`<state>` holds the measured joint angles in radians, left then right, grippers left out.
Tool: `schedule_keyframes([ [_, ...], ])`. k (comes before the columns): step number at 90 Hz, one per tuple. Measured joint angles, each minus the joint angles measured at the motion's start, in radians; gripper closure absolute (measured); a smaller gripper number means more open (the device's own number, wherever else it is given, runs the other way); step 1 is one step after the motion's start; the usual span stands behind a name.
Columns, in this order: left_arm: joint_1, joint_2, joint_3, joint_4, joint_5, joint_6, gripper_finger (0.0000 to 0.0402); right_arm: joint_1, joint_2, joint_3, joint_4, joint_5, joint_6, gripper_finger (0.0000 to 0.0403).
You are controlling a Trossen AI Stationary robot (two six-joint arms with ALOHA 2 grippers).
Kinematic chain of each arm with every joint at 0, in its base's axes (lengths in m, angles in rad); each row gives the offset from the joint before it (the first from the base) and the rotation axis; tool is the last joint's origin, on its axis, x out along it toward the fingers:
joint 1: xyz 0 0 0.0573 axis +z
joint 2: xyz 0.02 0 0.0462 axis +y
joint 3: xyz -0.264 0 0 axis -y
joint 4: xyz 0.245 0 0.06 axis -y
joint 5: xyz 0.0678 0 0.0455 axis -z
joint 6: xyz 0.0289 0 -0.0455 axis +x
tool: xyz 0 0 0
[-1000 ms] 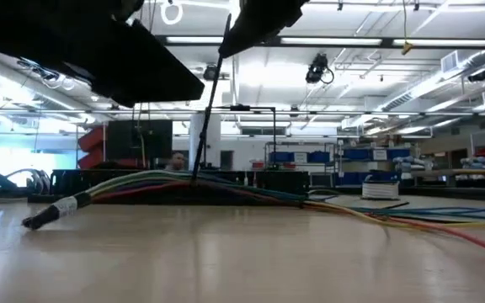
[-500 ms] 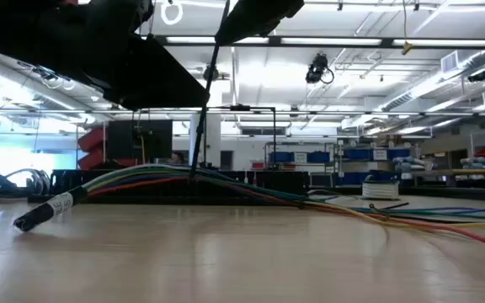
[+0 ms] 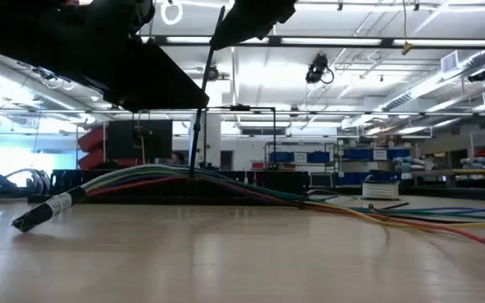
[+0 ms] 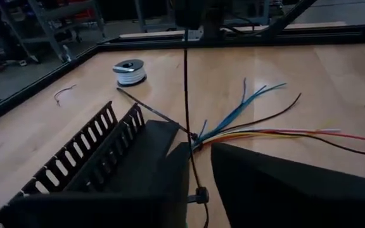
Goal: Ziptie cables
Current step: Wrap the black zip tie on the cables
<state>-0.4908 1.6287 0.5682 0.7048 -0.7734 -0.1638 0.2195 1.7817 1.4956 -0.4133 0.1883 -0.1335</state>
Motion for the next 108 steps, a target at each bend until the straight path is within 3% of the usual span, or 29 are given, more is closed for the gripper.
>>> schedule_keyframes([
  [108,0.000,0.000,0.001,-0.097,-0.018,-0.075,0.0367,0.000,-0.042,0.000,0.045,0.089,-0.054,0.0402],
])
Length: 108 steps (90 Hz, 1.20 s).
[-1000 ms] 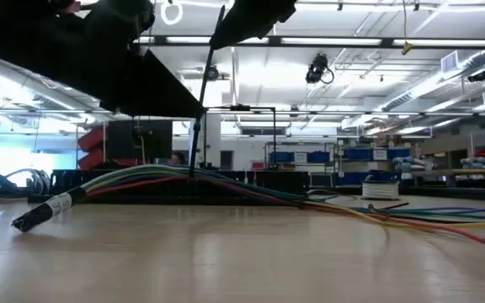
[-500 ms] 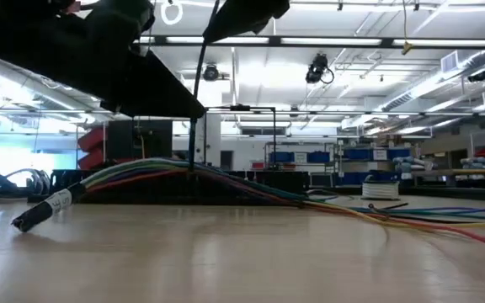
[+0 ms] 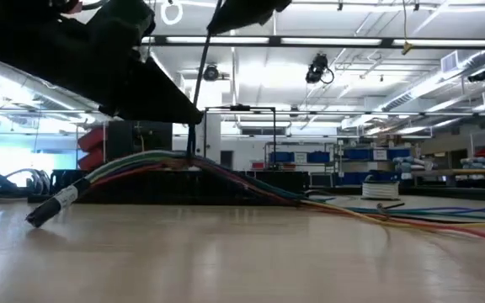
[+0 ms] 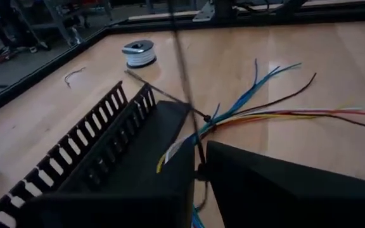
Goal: Ziptie cables
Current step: Wrap the black zip tie on the cables
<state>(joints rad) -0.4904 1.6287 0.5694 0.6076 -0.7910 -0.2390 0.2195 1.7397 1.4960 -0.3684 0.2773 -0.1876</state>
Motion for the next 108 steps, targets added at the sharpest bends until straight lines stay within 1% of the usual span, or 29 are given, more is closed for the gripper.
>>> schedule_keyframes([
  [16,0.000,0.000,0.000,0.000,0.000,0.000,0.0367,0.000,-0.035,0.000,-0.001,0.004,-0.016,0.0402],
  [27,0.000,0.000,0.000,0.000,0.000,-0.001,0.0367,0.000,-0.053,0.000,-0.001,0.034,-0.026,0.0402],
  [56,0.000,0.000,0.000,0.000,0.000,-0.001,0.0367,-0.001,-0.099,0.000,-0.001,0.061,-0.058,0.0402],
  [90,0.000,0.000,0.000,-0.001,0.010,-0.009,0.0367,-0.033,-0.108,0.000,0.004,0.099,-0.069,0.0402],
  [108,0.000,0.000,0.000,0.000,0.009,-0.009,0.0367,-0.036,-0.126,0.000,0.017,0.179,-0.072,0.0402],
])
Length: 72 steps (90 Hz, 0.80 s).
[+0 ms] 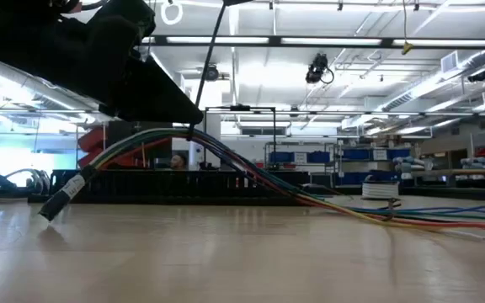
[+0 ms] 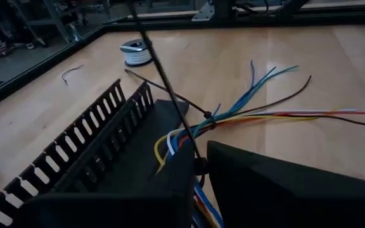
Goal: Ziptie cables
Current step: Wrap the black zip tie on the cables
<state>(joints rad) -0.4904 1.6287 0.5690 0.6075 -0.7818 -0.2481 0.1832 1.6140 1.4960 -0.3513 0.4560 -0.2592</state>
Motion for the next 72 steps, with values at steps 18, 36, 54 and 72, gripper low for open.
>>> schedule_keyframes([
  [18,0.001,-0.001,0.000,0.009,-0.005,-0.006,0.0367,0.000,-0.044,0.000,0.009,0.058,0.000,0.0402],
  [36,0.002,-0.002,0.001,0.009,-0.006,-0.018,0.0367,0.000,-0.054,0.000,0.008,0.101,-0.006,0.0403],
  [54,0.001,-0.002,0.001,0.004,-0.002,-0.018,0.0367,-0.002,-0.054,0.000,0.010,0.115,-0.006,0.0403],
  [72,0.001,-0.001,0.001,0.003,0.006,-0.018,0.0367,-0.002,-0.054,0.000,0.013,0.107,-0.006,0.0403],
])
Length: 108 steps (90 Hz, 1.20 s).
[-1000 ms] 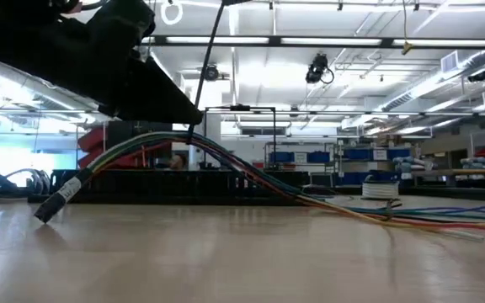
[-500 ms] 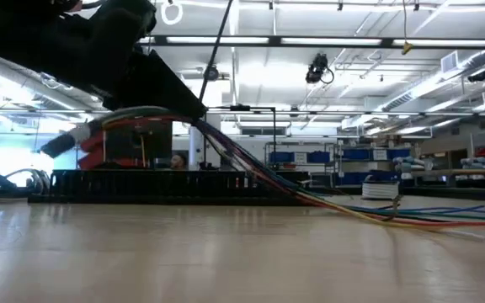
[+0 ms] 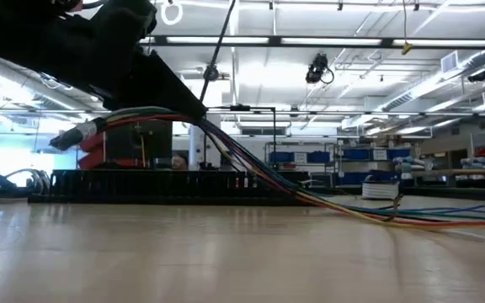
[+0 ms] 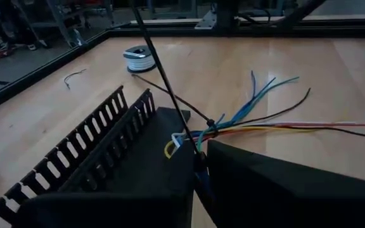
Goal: Ziptie cables
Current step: Wrap the black zip tie on the cables, then put the zip tied cables into the black cable duct
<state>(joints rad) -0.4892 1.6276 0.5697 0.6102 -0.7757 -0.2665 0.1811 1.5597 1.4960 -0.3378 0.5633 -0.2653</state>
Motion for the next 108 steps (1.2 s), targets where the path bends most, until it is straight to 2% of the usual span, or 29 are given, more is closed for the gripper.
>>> schedule_keyframes([
  [15,-0.001,0.001,-0.001,-0.004,0.008,0.000,0.0380,-0.001,0.000,0.000,0.002,-0.061,-0.001,0.0403],
  [34,-0.003,0.004,-0.004,-0.014,0.011,0.001,0.0397,-0.004,-0.002,0.002,-0.026,-0.256,0.040,0.0395],
  [60,-0.003,0.005,-0.005,-0.010,-0.025,0.024,0.0400,0.000,-0.001,0.003,-0.124,-0.349,0.134,0.0321],
  [81,-0.005,0.001,-0.003,-0.016,-0.039,0.053,0.0400,0.023,-0.001,0.003,-0.340,-0.355,0.222,0.0275],
  [92,-0.013,-0.068,-0.002,-0.080,-0.044,0.057,0.0400,0.036,0.003,-0.011,-0.409,-0.355,0.314,0.0266],
  [98,-0.027,-0.138,-0.001,-0.164,-0.079,0.077,0.0400,0.043,0.005,-0.040,-0.427,-0.354,0.342,0.0265],
  [108,-0.042,-0.276,-0.002,-0.288,-0.129,0.116,0.0401,0.048,0.005,-0.117,-0.365,-0.350,0.351,0.0266],
])
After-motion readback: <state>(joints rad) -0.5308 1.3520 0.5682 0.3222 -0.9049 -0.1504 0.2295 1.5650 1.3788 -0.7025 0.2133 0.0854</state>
